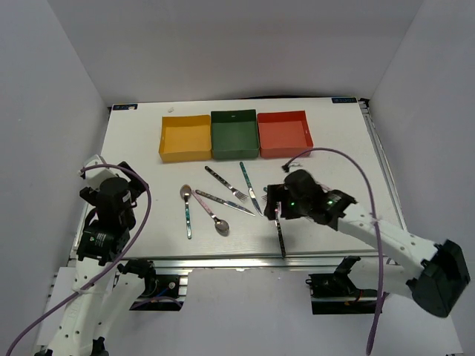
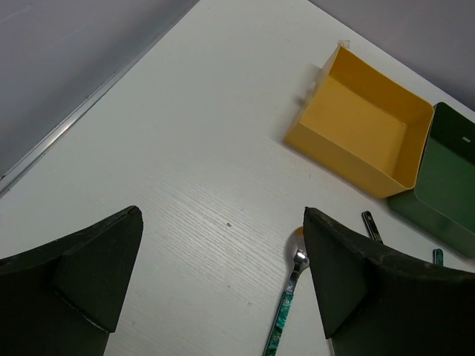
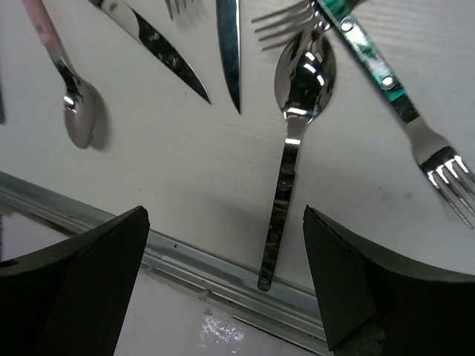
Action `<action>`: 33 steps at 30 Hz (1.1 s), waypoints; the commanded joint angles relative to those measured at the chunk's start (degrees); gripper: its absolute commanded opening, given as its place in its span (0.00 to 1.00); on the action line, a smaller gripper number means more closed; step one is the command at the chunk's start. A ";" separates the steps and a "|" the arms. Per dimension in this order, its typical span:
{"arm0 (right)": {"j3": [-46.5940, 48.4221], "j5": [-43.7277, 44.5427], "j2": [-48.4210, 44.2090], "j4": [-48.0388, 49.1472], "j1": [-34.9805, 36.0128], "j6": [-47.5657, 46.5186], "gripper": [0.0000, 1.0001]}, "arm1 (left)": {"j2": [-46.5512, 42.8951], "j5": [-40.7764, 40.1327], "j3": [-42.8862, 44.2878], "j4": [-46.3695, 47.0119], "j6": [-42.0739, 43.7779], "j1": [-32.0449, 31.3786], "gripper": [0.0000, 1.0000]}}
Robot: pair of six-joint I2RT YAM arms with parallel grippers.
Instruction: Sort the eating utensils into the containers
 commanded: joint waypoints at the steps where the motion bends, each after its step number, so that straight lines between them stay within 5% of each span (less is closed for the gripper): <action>1: 0.87 15.04 4.98 -1.26 8.40 5.62 0.89 | 0.78 0.61 0.15 0.35 0.19 0.14 0.98; 9: -3.00 17.95 16.50 4.18 11.75 8.44 0.60 | 1.22 1.05 0.06 0.44 0.37 0.14 0.98; 14: -5.37 17.96 19.84 5.94 11.67 8.79 0.56 | 0.95 1.22 -0.03 0.53 0.37 -0.03 0.98; 17: -8.35 15.23 20.72 8.84 11.58 8.97 0.39 | 1.04 1.40 -0.03 0.53 0.45 -0.03 0.98; 21: -9.51 14.09 20.11 9.03 11.67 9.67 0.01 | 1.30 1.57 -0.03 0.62 0.54 -0.12 0.98; 28: -0.55 16.36 9.75 2.61 12.20 6.86 0.00 | 1.31 1.57 0.06 0.44 0.54 -0.21 0.98; 33: 9.99 12.25 10.96 3.73 1.32 -0.33 0.00 | 1.22 1.22 -0.03 0.36 0.45 -0.21 0.98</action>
